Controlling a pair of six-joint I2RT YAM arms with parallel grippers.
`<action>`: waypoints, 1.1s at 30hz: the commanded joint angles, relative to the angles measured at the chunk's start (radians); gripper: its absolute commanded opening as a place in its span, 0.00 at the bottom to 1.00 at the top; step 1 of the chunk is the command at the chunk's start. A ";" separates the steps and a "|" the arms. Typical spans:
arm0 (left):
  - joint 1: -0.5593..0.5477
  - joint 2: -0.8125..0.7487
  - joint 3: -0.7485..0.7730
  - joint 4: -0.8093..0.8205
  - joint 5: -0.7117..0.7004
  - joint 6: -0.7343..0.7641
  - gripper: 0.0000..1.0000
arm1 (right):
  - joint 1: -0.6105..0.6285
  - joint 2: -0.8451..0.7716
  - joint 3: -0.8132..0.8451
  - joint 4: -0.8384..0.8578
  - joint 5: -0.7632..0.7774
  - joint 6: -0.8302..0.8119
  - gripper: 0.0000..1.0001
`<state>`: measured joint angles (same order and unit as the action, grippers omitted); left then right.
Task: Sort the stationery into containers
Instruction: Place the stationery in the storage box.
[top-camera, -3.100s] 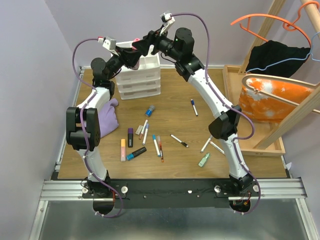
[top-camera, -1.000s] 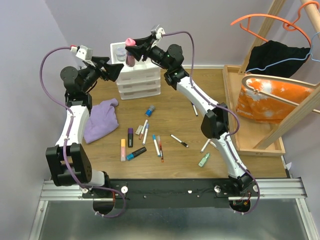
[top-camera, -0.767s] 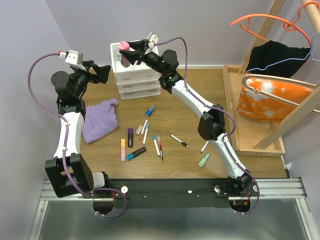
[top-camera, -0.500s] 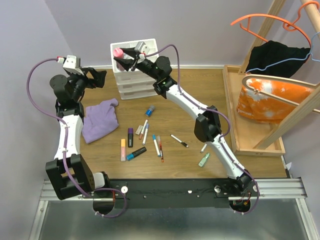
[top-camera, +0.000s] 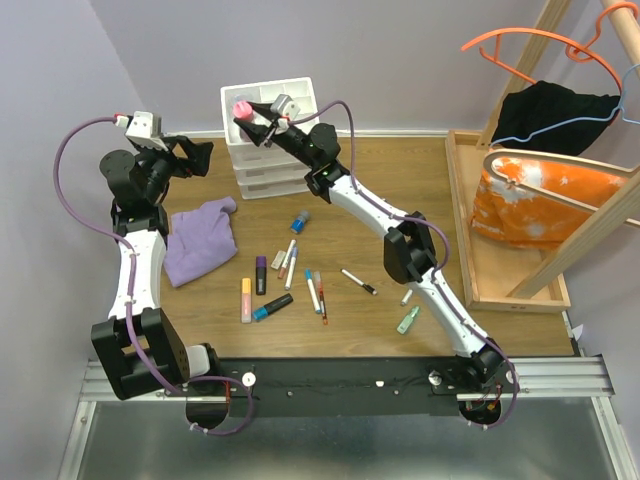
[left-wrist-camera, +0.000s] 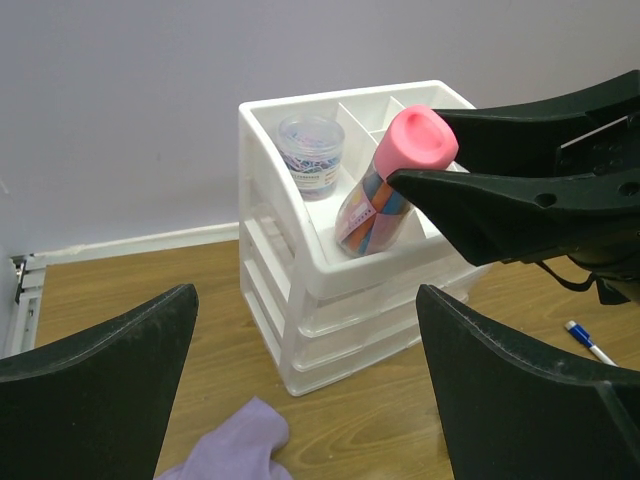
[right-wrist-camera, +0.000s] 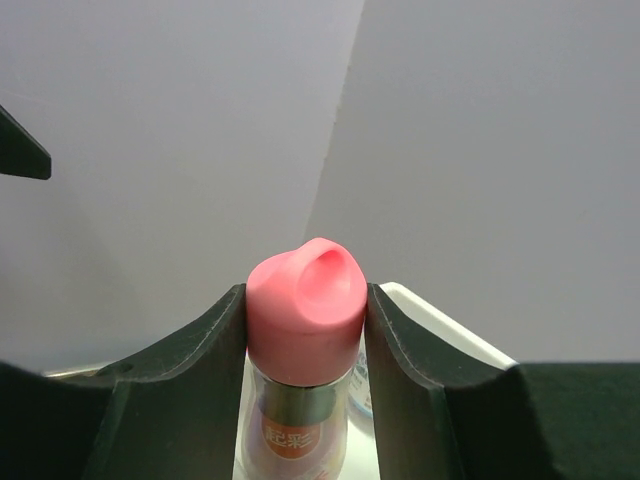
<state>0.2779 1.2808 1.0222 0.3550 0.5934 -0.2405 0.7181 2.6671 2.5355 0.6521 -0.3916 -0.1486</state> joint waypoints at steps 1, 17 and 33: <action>0.006 -0.001 -0.013 0.006 0.002 -0.019 0.99 | -0.003 0.033 0.025 0.072 0.072 0.026 0.02; 0.004 0.041 -0.017 0.078 0.011 -0.123 0.99 | -0.002 0.014 0.022 0.135 0.177 0.089 0.93; -0.014 -0.061 -0.003 -0.381 -0.049 0.110 0.99 | -0.014 -0.704 -0.752 -0.109 0.215 0.054 0.98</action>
<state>0.2783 1.2957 1.0702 0.1417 0.5774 -0.2310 0.7113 2.2051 1.9659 0.6155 -0.1947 -0.0631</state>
